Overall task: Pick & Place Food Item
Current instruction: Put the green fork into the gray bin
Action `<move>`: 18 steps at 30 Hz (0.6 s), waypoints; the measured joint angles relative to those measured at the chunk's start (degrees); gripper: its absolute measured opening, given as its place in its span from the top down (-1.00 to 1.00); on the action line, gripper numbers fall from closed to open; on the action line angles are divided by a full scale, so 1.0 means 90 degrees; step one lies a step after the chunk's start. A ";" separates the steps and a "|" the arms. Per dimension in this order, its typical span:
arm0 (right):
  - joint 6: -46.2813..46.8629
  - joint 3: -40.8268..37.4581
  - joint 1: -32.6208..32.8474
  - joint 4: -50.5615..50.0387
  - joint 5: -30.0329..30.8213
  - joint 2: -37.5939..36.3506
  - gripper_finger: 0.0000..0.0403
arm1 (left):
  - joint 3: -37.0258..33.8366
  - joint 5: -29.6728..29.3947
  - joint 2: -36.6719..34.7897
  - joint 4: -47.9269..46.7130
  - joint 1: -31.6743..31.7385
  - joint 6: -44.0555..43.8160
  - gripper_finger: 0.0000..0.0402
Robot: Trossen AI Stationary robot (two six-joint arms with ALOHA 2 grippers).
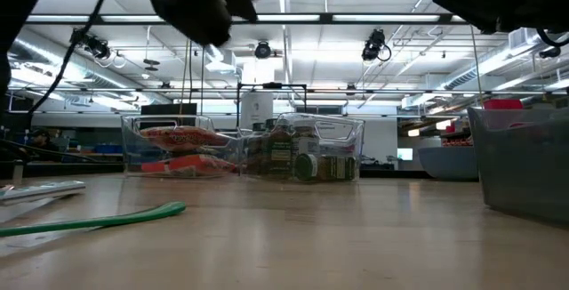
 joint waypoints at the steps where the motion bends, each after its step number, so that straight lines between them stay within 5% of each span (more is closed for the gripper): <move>1: 0.0000 0.0000 0.0000 0.0000 0.0000 0.0000 0.38 | 0.0120 0.0070 0.0195 0.0062 0.0031 -0.0114 1.00; 9: 0.0002 0.0000 0.0000 -0.0002 0.0017 0.0000 0.38 | 0.1345 0.0599 0.1398 -0.0103 0.0076 -0.0365 1.00; 18: 0.0005 0.0000 0.0000 -0.0005 0.0019 0.0002 0.38 | 0.2457 0.0934 0.2155 -0.1571 0.0071 -0.0628 0.99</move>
